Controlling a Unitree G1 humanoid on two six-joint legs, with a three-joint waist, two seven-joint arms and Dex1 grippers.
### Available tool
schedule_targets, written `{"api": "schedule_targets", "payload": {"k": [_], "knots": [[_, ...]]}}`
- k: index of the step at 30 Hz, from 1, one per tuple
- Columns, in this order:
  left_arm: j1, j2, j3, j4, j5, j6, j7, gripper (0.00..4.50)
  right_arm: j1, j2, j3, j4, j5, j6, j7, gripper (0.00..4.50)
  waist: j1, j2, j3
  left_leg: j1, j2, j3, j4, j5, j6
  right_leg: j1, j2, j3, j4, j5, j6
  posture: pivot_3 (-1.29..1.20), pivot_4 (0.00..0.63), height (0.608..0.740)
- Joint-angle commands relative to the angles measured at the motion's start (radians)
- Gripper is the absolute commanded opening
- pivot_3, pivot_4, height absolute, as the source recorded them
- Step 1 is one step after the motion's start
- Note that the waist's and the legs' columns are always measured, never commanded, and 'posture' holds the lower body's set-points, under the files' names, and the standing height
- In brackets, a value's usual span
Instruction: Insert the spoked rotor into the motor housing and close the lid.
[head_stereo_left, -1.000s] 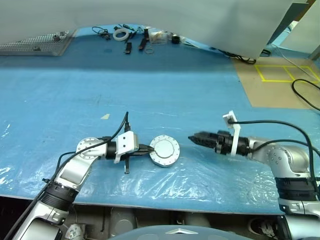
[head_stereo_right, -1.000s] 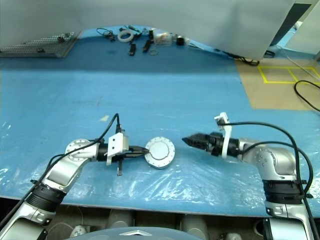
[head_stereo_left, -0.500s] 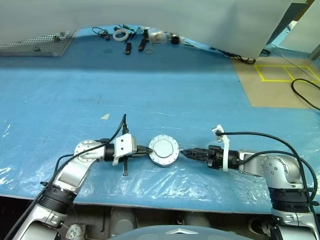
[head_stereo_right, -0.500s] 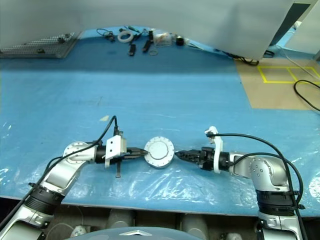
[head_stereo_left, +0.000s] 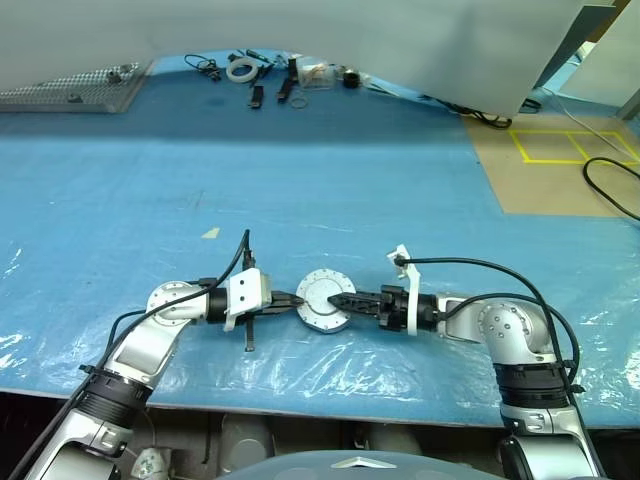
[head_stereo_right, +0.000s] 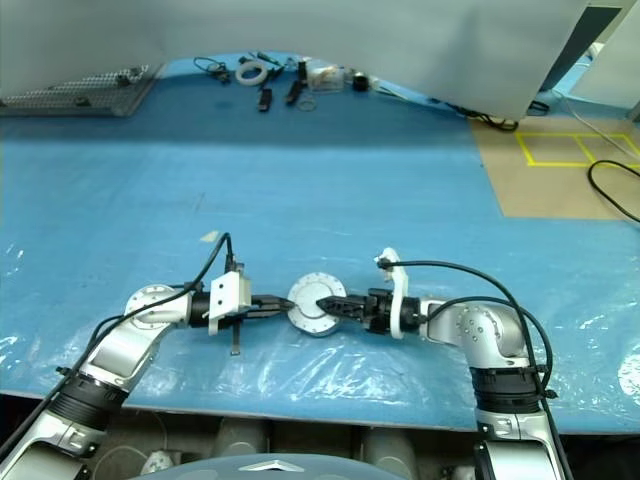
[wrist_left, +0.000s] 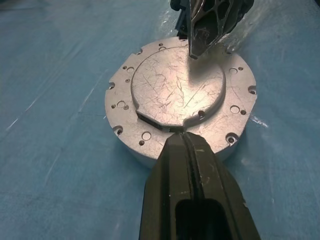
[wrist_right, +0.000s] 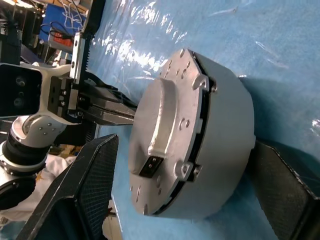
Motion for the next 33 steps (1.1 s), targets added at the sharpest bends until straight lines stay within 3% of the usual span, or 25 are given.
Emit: {"api": "schedule_targets", "payload": {"k": [1, 10, 16, 21, 33], "knots": [[0.003, 0.013, -0.009, 0.025, 0.021, 0.003, -0.002, 0.0, -0.02, 0.018, 0.022, 0.012, -0.011, -0.035, 0.001, 4.16, 0.0, 0.0, 0.0, 0.0, 0.0, 0.0, 0.0, 0.0, 0.0, 0.0, 0.0, 0.0, 0.0, 0.0, 0.0, 0.0, 0.15, 0.74], [-0.002, 0.02, -0.011, 0.027, 0.023, 0.001, -0.006, 0.0, -0.009, 0.024, -0.046, 0.046, 0.03, -0.023, 0.008, 4.16, 0.0, 0.0, 0.0, 0.0, 0.0, 0.0, 0.0, 0.0, 0.0, 0.0, 0.0, 0.0, 0.0, 0.0, 0.0, 0.0, 0.15, 0.74], [-0.01, 0.016, -0.015, 0.03, 0.022, 0.004, -0.005, 0.0, 0.0, 0.024, -0.048, 0.052, 0.03, -0.027, 0.009, 2.23, 0.0, 0.001, 0.0, 0.0, 0.0, 0.0, 0.0, 0.0, 0.0, 0.0, 0.0, 0.0, 0.0, 0.0, 0.0, 0.0, 0.15, 0.74], [-0.021, 0.014, -0.014, 0.039, 0.02, 0.003, -0.005, 0.0, 0.01, 0.036, -0.037, 0.043, 0.036, -0.037, -0.003, 1.28, 0.001, 0.002, -0.001, 0.001, 0.0, 0.0, 0.001, 0.0, 0.0, 0.001, 0.0, 0.0, 0.001, 0.0, 0.0, 0.0, 0.15, 0.74], [-0.019, 0.019, -0.007, 0.026, 0.015, 0.018, 0.0, 0.0, 0.004, 0.034, -0.033, 0.053, 0.034, -0.052, 0.003, 1.22, -0.001, 0.002, -0.002, 0.002, 0.0, 0.0, 0.001, 0.0, 0.0, 0.002, 0.0, 0.0, 0.001, 0.0, 0.0, 0.0, 0.15, 0.74]]}}
